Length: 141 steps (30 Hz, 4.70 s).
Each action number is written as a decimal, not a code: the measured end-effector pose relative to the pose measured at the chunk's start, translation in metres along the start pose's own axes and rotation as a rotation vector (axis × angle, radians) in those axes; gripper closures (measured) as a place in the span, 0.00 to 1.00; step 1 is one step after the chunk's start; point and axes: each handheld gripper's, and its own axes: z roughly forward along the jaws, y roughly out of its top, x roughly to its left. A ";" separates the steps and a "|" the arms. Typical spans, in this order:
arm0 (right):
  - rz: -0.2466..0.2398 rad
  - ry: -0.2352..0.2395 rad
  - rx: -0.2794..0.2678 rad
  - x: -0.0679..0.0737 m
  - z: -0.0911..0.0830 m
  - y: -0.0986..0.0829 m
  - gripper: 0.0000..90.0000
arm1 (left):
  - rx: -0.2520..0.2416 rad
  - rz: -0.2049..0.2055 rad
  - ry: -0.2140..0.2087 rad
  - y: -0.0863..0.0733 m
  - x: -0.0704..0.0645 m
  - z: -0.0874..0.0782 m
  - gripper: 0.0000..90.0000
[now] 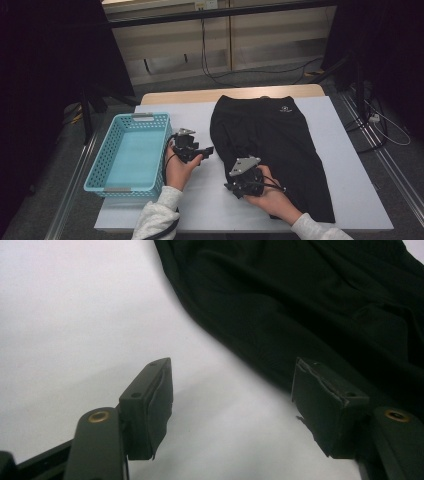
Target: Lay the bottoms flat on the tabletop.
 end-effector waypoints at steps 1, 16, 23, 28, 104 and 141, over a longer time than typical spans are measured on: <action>0.025 0.018 -0.004 -0.003 0.001 -0.002 0.70 | -0.002 -0.003 -0.002 0.000 0.000 0.000 0.37; 0.133 0.083 -0.059 -0.015 -0.006 -0.002 1.00 | -0.005 -0.015 -0.001 0.000 0.003 0.000 0.38; 0.117 0.097 -0.133 -0.012 -0.035 0.004 1.00 | -0.009 -0.014 -0.006 0.001 0.002 0.000 0.39; 0.133 0.103 -0.182 -0.014 -0.046 0.003 1.00 | -0.005 -0.038 -0.020 0.002 0.002 0.005 0.39; 0.108 0.051 -0.155 -0.009 -0.025 0.003 0.63 | 0.067 -0.058 0.041 0.016 0.008 0.011 0.80; 0.159 -0.127 -0.094 -0.048 -0.042 -0.028 0.31 | 0.087 0.074 0.021 -0.012 -0.004 -0.010 0.43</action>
